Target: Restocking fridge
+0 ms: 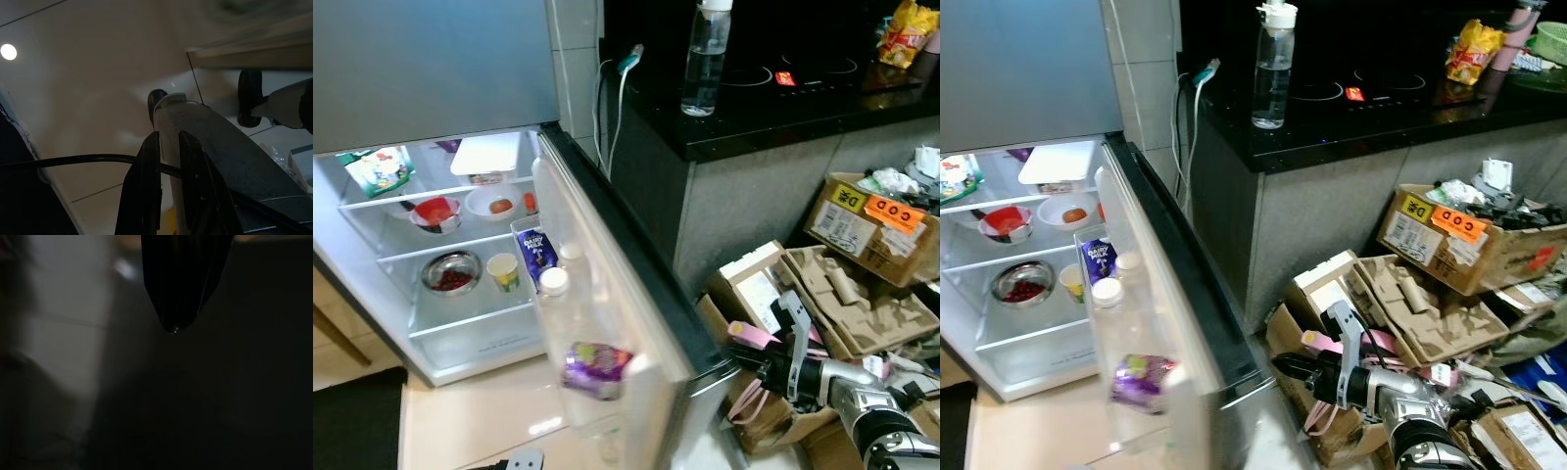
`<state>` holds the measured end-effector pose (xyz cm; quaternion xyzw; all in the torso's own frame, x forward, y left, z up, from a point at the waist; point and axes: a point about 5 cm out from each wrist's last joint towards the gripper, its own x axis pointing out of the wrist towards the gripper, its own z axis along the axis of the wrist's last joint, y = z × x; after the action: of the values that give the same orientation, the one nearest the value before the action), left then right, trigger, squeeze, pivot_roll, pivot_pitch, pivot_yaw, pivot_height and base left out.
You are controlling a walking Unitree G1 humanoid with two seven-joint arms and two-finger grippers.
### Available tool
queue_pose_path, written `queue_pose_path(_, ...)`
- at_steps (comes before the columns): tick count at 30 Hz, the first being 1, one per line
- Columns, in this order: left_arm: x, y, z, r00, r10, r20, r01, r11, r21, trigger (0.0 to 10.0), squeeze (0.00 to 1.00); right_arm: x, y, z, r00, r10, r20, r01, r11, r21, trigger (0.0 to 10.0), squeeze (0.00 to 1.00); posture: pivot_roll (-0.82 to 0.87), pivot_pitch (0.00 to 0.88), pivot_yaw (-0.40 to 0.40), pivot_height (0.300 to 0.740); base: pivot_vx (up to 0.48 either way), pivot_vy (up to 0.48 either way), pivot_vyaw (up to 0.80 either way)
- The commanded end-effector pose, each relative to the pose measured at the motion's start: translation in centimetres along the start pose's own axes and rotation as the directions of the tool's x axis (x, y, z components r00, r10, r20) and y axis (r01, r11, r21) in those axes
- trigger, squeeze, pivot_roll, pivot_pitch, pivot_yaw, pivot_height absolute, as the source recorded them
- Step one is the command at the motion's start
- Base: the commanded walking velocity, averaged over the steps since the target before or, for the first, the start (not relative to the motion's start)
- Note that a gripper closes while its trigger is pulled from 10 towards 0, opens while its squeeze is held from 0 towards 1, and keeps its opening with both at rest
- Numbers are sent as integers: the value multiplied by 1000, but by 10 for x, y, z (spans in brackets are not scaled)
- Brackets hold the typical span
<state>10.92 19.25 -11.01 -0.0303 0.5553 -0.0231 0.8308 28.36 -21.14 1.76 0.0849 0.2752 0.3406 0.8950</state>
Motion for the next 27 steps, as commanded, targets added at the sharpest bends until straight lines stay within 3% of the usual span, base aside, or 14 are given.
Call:
queue_pose_path(1,-1,-5,-15,998,-14,-53,14,1000,-3,10000,0,-7,-6,-20,989,-128,-79,127,992,-24,10000,0,-72,0,-52,740,0,0,0)
queue_pose_path(5,-1,-5,-15,999,-12,-53,11,1000,-5,10000,0,-17,-10,-46,947,-263,-183,261,965,-33,10000,0,-70,0,-53,740,0,0,400)
queue_pose_path(10,-2,-4,-19,998,-8,-59,8,1000,-10,10000,0,-39,-9,-96,841,-396,-368,390,916,-93,10000,0,-70,0,-53,740,0,0,776)
queue_pose_path(14,-2,-5,-20,998,-8,-63,8,1000,-12,10000,0,-49,-2,-121,799,-401,-448,404,910,-95,10000,0,-72,0,-51,740,0,0,750)
queue_pose_path(22,-2,-4,-20,998,-7,-62,7,1000,-13,10000,0,-55,3,-136,766,-409,-495,417,903,-102,10000,0,-73,0,-51,740,0,0,750)
queue_pose_path(27,-1,-5,-18,998,-7,-59,6,1000,-12,10000,0,-68,16,-164,715,-397,-575,436,897,-78,10000,0,-75,0,-49,740,0,0,750)
